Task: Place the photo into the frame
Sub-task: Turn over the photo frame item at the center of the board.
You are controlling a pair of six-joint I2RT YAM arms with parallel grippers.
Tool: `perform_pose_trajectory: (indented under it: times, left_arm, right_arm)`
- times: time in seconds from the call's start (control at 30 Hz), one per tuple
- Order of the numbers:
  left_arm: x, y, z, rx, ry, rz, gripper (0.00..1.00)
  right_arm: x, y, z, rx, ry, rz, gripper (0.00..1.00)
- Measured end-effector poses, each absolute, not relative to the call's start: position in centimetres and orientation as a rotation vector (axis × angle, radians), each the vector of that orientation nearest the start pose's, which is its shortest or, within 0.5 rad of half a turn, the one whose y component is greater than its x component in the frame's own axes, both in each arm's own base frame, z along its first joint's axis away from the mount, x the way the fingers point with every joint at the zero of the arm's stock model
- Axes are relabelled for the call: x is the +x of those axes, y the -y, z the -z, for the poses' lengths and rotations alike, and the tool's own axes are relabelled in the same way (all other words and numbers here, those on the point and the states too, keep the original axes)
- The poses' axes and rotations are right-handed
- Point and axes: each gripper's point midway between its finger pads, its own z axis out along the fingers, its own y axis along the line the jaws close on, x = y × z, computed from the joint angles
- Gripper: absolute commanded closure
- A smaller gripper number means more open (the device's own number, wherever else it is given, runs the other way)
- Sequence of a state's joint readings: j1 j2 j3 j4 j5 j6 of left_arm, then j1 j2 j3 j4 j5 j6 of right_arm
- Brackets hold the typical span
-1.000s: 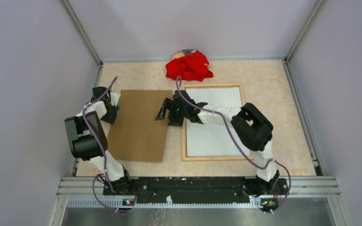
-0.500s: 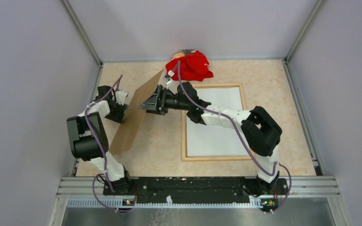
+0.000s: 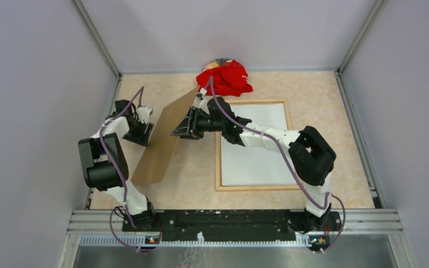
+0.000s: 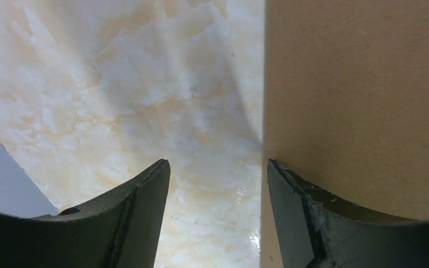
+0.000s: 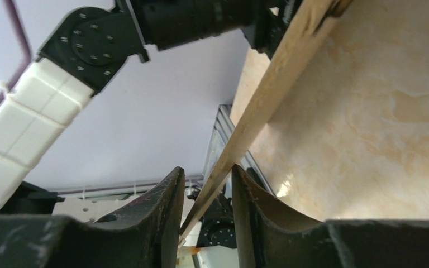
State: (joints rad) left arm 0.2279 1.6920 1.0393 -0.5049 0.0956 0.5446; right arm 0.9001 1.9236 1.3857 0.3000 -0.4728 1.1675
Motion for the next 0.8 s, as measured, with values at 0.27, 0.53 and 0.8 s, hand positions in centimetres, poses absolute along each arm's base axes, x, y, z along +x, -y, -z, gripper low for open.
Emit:
perform_pose_trajectory:
  times: [0.27, 0.53, 0.8]
  left_arm:
    - [35.3, -7.4, -5.3, 0.486, -2.640, -0.063, 0.13]
    - [38.3, -3.2, -12.9, 0.609, -2.432, 0.116, 0.02]
    - [35.4, 2.2, -25.5, 0.966, -1.946, 0.189, 0.01]
  right_arm:
    - [26.1, -47.8, -18.1, 0.019, -2.455, -1.509, 1.00]
    - [28.1, -45.0, -15.4, 0.148, -2.550, -1.370, 1.00]
    - [33.3, -41.4, -16.8, 0.291, -2.513, -1.375, 1.00]
